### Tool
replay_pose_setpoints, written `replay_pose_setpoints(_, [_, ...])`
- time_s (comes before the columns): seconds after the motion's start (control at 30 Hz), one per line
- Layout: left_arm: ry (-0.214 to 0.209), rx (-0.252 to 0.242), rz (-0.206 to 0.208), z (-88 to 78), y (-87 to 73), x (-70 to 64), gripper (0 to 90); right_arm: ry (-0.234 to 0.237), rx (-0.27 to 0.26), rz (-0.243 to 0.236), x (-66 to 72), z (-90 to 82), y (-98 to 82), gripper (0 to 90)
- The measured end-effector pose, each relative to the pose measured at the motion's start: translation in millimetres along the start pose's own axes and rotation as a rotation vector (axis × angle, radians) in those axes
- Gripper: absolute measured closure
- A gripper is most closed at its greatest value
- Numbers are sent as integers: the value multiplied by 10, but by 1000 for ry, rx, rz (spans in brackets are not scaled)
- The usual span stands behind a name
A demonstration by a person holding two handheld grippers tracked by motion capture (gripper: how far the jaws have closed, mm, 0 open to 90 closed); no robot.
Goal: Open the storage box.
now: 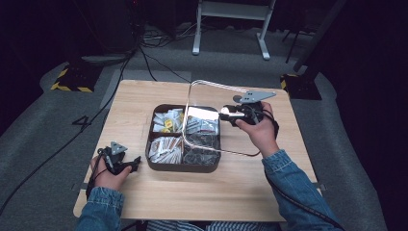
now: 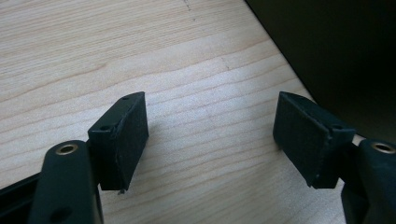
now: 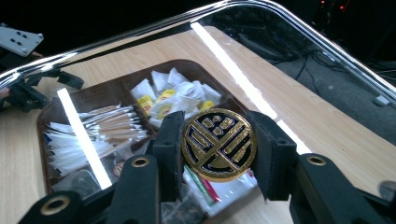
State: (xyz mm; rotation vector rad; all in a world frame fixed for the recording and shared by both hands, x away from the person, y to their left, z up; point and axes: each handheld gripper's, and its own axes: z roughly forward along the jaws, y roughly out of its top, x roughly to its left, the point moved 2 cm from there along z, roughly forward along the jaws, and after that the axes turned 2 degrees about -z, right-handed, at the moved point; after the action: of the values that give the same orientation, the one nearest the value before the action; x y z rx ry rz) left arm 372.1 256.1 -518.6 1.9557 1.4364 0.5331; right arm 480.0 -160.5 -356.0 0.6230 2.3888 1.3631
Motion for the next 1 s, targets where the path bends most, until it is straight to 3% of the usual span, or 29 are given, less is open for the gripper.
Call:
replay_pose_setpoints(0.23, [0, 1, 0, -1, -1, 0, 269, -31, 4, 13, -182, -200, -105, 588])
replay_pose_setpoints(0.63, [0, 1, 0, -2, -1, 0, 269, -66, 11, 63, -428, -379, -397, 588])
replay_pose_setpoints(1.0, [0, 1, 1, -2, -1, -1, 269, -121, 11, 141, -604, -470, -815, 588])
